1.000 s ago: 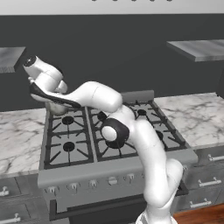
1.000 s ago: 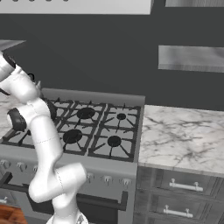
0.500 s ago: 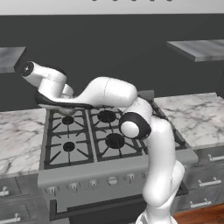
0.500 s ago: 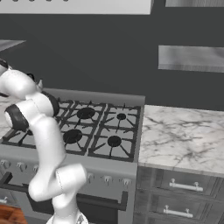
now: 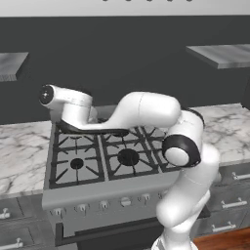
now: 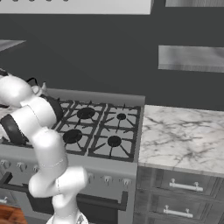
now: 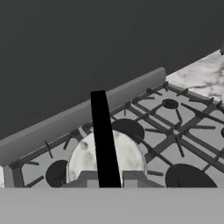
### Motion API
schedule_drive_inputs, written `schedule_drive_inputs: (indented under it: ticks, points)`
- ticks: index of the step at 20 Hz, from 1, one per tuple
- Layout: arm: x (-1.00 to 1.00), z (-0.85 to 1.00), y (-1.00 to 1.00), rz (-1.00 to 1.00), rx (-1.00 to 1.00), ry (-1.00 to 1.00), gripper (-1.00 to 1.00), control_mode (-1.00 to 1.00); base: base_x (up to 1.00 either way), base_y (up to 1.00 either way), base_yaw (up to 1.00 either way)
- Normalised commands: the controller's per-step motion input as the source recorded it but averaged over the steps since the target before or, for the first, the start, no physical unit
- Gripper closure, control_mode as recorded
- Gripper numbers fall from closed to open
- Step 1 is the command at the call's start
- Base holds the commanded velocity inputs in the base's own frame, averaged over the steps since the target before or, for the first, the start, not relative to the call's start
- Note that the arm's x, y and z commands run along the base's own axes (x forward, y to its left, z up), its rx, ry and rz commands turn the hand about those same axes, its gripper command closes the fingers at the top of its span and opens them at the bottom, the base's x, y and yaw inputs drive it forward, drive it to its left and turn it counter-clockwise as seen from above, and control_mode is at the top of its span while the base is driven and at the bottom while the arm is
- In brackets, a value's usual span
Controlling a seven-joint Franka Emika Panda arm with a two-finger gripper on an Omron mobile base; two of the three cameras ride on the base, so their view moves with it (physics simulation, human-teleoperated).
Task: The kettle is done boiling. Turn off the stove, then wait for 300 timesteps before moving the kettle to the dining table.
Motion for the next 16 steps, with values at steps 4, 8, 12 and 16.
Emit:
schedule_drive_inputs:
  ticks: [4, 8, 12, 16]
  points:
    - [-0.59, 0.26, -0.35, -0.04, 0.08, -0.06, 1.00, -1.00, 0.00, 0.00, 0.00]
    - [-0.62, 0.38, -0.35, -0.05, 0.13, -0.04, 1.00, -1.00, 0.00, 0.00, 0.00]
    - [-0.61, 0.40, -0.35, -0.07, 0.17, -0.01, 1.00, -1.00, 0.00, 0.00, 0.00]
    - [-0.58, 0.31, -0.37, -0.07, 0.18, 0.00, 1.00, -1.00, 0.00, 0.00, 0.00]
